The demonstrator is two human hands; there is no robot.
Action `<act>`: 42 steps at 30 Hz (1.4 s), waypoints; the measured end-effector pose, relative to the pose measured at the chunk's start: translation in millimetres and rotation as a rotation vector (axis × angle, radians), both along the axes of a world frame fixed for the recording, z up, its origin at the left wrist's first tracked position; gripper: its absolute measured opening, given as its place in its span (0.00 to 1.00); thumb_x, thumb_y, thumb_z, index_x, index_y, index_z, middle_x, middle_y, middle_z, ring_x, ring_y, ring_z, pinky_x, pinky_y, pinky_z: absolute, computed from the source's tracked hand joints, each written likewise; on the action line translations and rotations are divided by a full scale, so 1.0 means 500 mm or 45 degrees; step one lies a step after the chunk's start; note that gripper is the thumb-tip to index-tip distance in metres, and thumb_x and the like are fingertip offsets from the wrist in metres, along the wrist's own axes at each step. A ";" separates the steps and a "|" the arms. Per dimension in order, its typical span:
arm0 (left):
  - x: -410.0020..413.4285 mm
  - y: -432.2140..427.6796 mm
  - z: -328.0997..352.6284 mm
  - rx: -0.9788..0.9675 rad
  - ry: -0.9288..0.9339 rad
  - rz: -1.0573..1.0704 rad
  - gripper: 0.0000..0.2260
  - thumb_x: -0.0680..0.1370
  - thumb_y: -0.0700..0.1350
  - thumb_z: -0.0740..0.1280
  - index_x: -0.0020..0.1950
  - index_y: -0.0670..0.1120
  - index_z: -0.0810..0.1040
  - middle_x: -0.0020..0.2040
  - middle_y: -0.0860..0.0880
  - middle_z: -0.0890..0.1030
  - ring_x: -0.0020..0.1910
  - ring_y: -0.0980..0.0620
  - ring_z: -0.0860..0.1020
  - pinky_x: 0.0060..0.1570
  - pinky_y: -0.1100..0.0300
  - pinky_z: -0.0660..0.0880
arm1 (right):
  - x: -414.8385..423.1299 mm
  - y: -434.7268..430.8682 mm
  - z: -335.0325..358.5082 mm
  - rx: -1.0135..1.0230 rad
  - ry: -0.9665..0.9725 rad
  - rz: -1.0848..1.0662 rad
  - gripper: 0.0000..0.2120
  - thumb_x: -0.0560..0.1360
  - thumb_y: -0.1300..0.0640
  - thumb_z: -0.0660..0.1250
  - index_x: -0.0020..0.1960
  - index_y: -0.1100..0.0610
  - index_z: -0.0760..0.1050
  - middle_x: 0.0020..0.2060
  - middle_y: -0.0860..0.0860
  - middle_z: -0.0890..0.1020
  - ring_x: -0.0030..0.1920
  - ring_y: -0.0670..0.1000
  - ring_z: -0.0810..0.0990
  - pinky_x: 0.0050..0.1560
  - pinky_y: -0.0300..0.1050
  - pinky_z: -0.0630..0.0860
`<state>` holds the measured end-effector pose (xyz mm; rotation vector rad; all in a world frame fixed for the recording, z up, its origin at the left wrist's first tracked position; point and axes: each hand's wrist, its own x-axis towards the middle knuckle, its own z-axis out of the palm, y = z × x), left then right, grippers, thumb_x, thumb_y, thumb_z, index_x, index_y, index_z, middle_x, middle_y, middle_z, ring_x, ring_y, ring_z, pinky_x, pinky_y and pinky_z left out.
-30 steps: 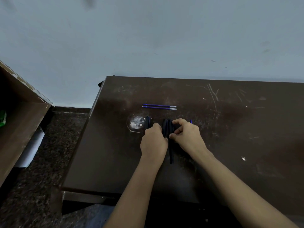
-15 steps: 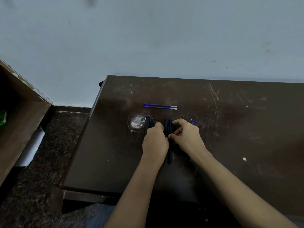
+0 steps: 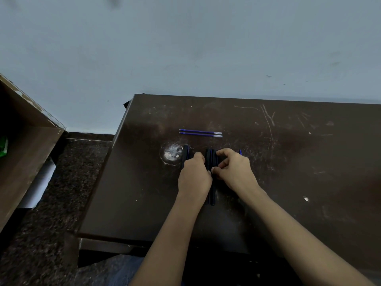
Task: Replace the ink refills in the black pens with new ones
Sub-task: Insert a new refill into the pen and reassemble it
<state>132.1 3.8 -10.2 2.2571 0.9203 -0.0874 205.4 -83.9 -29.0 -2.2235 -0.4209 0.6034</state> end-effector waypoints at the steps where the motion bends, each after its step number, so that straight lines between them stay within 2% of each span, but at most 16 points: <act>1: 0.000 0.001 0.000 0.007 0.000 0.006 0.12 0.76 0.41 0.67 0.58 0.44 0.73 0.53 0.43 0.80 0.51 0.43 0.79 0.50 0.50 0.76 | 0.000 0.000 0.000 0.002 -0.006 0.001 0.23 0.71 0.61 0.72 0.64 0.55 0.73 0.42 0.53 0.81 0.44 0.52 0.82 0.52 0.46 0.79; 7: -0.001 0.013 0.006 0.189 -0.093 0.092 0.09 0.76 0.41 0.65 0.56 0.44 0.72 0.55 0.45 0.77 0.57 0.45 0.75 0.46 0.55 0.69 | 0.008 -0.002 -0.001 0.044 -0.057 -0.038 0.19 0.72 0.61 0.71 0.61 0.56 0.75 0.38 0.52 0.81 0.42 0.53 0.82 0.52 0.51 0.79; 11: -0.013 0.029 0.017 0.341 0.039 0.175 0.18 0.76 0.44 0.67 0.64 0.41 0.68 0.63 0.41 0.70 0.63 0.42 0.71 0.55 0.53 0.71 | 0.015 -0.005 0.002 0.086 -0.083 -0.075 0.17 0.73 0.61 0.69 0.62 0.56 0.74 0.38 0.52 0.81 0.41 0.52 0.82 0.51 0.51 0.80; 14: -0.023 0.040 0.011 0.282 0.213 0.200 0.25 0.76 0.45 0.69 0.67 0.40 0.62 0.66 0.40 0.68 0.64 0.39 0.72 0.56 0.51 0.72 | 0.016 -0.005 0.003 0.107 -0.097 -0.074 0.16 0.74 0.60 0.68 0.61 0.56 0.75 0.37 0.50 0.80 0.41 0.52 0.82 0.51 0.52 0.80; 16: -0.028 0.045 0.006 0.252 0.250 0.197 0.23 0.77 0.42 0.68 0.67 0.40 0.61 0.65 0.40 0.71 0.62 0.39 0.74 0.54 0.51 0.73 | 0.015 -0.004 0.002 0.120 -0.098 -0.065 0.16 0.74 0.61 0.68 0.61 0.56 0.75 0.36 0.49 0.80 0.41 0.52 0.82 0.52 0.52 0.80; 19: -0.035 0.049 0.002 0.273 0.243 0.168 0.19 0.78 0.38 0.65 0.66 0.39 0.62 0.62 0.39 0.75 0.60 0.38 0.76 0.54 0.49 0.73 | 0.015 0.001 0.002 0.148 -0.097 -0.042 0.15 0.75 0.60 0.68 0.61 0.55 0.75 0.36 0.49 0.80 0.40 0.50 0.82 0.51 0.50 0.81; 22: -0.037 0.056 0.002 0.270 0.222 0.120 0.19 0.78 0.35 0.61 0.68 0.39 0.61 0.64 0.38 0.72 0.62 0.37 0.73 0.57 0.50 0.71 | 0.009 0.009 0.009 0.240 0.006 -0.075 0.15 0.76 0.57 0.67 0.62 0.54 0.75 0.37 0.51 0.80 0.36 0.49 0.83 0.45 0.44 0.82; 24: -0.036 0.062 0.001 0.277 0.148 0.020 0.21 0.77 0.35 0.60 0.70 0.42 0.63 0.65 0.39 0.70 0.63 0.38 0.71 0.58 0.51 0.69 | 0.005 0.014 0.017 0.354 0.105 -0.138 0.16 0.76 0.54 0.67 0.63 0.53 0.73 0.40 0.55 0.81 0.36 0.50 0.84 0.44 0.46 0.83; 28: -0.033 0.072 0.000 0.226 -0.072 -0.190 0.18 0.76 0.34 0.59 0.64 0.46 0.70 0.58 0.43 0.68 0.57 0.43 0.70 0.50 0.61 0.65 | 0.002 0.023 0.036 0.533 0.225 -0.163 0.15 0.77 0.51 0.66 0.62 0.53 0.71 0.38 0.57 0.82 0.33 0.48 0.83 0.39 0.43 0.82; 30: -0.030 0.075 -0.006 0.141 -0.080 -0.350 0.14 0.76 0.34 0.60 0.60 0.45 0.72 0.55 0.44 0.69 0.52 0.48 0.71 0.48 0.64 0.65 | -0.002 0.027 0.041 0.593 0.246 -0.155 0.11 0.77 0.53 0.66 0.57 0.57 0.74 0.37 0.58 0.82 0.30 0.47 0.81 0.34 0.41 0.80; 32: -0.026 0.074 -0.004 0.000 -0.032 -0.457 0.06 0.79 0.37 0.59 0.52 0.46 0.71 0.51 0.47 0.71 0.46 0.53 0.70 0.41 0.67 0.64 | -0.004 0.030 0.041 0.587 0.228 -0.148 0.08 0.77 0.56 0.66 0.51 0.60 0.75 0.34 0.57 0.81 0.29 0.47 0.80 0.32 0.39 0.79; 33: -0.025 0.072 0.001 -0.072 -0.037 -0.468 0.05 0.80 0.40 0.58 0.46 0.48 0.69 0.47 0.49 0.72 0.44 0.54 0.71 0.38 0.66 0.64 | -0.004 0.031 0.039 0.577 0.224 -0.147 0.07 0.77 0.57 0.66 0.50 0.61 0.76 0.32 0.55 0.80 0.28 0.47 0.80 0.32 0.39 0.79; 34: -0.024 0.068 0.004 -0.136 -0.072 -0.449 0.09 0.82 0.43 0.57 0.41 0.50 0.67 0.43 0.50 0.72 0.42 0.53 0.72 0.37 0.63 0.67 | -0.003 0.031 0.038 0.579 0.231 -0.148 0.07 0.77 0.57 0.66 0.48 0.62 0.76 0.30 0.54 0.80 0.28 0.47 0.79 0.32 0.39 0.78; 36: -0.024 0.063 0.008 -0.230 -0.178 -0.356 0.13 0.83 0.46 0.55 0.38 0.52 0.66 0.40 0.50 0.75 0.41 0.51 0.75 0.41 0.56 0.73 | -0.002 0.032 0.038 0.620 0.271 -0.148 0.07 0.77 0.58 0.66 0.47 0.63 0.76 0.28 0.53 0.79 0.27 0.47 0.78 0.30 0.39 0.77; 39: -0.026 0.065 0.011 -0.165 -0.305 -0.268 0.12 0.83 0.46 0.55 0.41 0.50 0.70 0.36 0.52 0.76 0.37 0.55 0.74 0.37 0.69 0.69 | -0.007 0.037 0.039 0.670 0.319 -0.117 0.07 0.77 0.58 0.66 0.47 0.63 0.77 0.29 0.53 0.79 0.27 0.47 0.77 0.28 0.38 0.75; 42: -0.025 0.069 0.018 -0.094 -0.344 -0.213 0.11 0.82 0.46 0.57 0.40 0.51 0.71 0.31 0.54 0.72 0.28 0.60 0.69 0.32 0.71 0.67 | -0.010 0.041 0.042 0.704 0.331 -0.102 0.07 0.77 0.58 0.66 0.47 0.62 0.77 0.30 0.53 0.78 0.27 0.46 0.75 0.27 0.38 0.74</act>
